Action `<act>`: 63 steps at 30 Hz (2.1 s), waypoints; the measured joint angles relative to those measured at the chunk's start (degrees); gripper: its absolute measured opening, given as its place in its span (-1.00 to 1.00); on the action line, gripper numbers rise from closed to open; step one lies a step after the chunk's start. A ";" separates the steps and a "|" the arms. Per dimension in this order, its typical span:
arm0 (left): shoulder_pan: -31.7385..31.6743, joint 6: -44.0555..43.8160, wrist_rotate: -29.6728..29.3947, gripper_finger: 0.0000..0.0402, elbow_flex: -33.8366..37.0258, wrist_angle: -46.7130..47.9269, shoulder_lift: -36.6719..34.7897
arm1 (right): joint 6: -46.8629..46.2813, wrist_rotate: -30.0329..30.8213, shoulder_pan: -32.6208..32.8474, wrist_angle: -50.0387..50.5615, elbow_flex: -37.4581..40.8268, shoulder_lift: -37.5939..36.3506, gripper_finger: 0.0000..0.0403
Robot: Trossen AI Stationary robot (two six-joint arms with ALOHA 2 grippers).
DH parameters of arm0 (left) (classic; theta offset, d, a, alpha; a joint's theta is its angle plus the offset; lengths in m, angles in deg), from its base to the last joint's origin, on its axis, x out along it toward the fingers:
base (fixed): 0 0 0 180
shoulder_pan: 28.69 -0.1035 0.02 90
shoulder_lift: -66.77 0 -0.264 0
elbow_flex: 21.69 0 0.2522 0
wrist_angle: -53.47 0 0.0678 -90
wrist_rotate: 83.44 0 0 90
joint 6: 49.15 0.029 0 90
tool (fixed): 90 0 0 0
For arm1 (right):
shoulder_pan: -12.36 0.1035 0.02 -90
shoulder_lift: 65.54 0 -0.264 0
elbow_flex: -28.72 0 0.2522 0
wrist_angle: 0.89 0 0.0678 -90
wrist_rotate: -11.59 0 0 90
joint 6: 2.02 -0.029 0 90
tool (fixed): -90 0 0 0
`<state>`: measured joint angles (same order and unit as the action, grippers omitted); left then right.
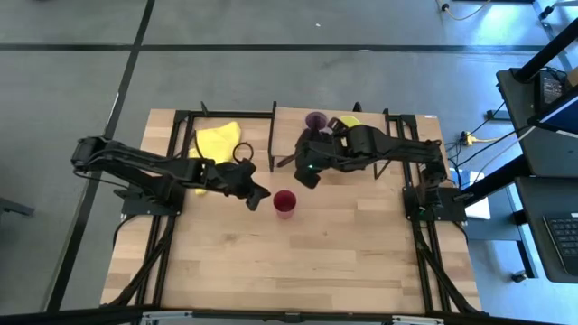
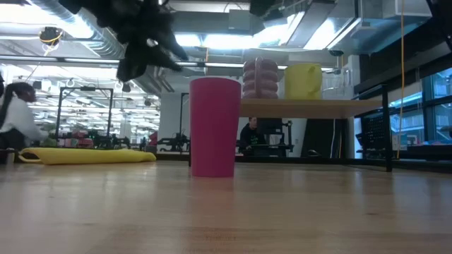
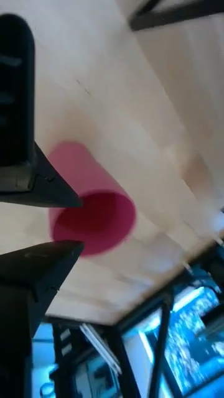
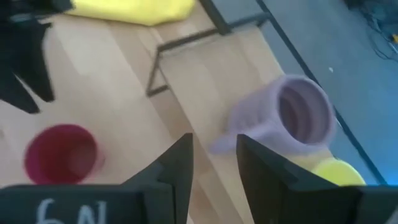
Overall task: Stack small to large cups/mugs on shelf
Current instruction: Put the pink cup on the shelf
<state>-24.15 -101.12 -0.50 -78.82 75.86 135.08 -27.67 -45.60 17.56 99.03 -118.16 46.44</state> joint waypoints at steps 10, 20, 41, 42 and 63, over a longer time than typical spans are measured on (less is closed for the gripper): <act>0.42 -3.45 -0.44 -0.45 0.15 -3.02 6.67 | -4.20 0.70 0.14 2.53 0.02 -0.29 -0.38; 0.42 -4.34 -1.04 -0.44 0.12 -3.81 9.38 | -5.68 0.67 0.76 2.53 0.02 -0.29 -0.38; 0.35 -1.28 -1.30 -0.47 0.20 0.26 9.57 | -5.84 0.66 0.74 2.45 0.02 -0.24 -0.38; 0.37 -1.28 -1.17 -0.47 0.19 0.19 9.55 | -5.83 0.66 0.74 2.45 0.00 -0.24 -0.38; 0.36 5.67 -1.02 -0.95 0.12 -0.54 10.02 | -5.55 0.68 0.74 2.49 0.02 -0.22 -0.38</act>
<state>-23.79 -95.46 -1.52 -78.70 75.32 145.10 -33.23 -44.92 18.30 101.52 -118.14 46.22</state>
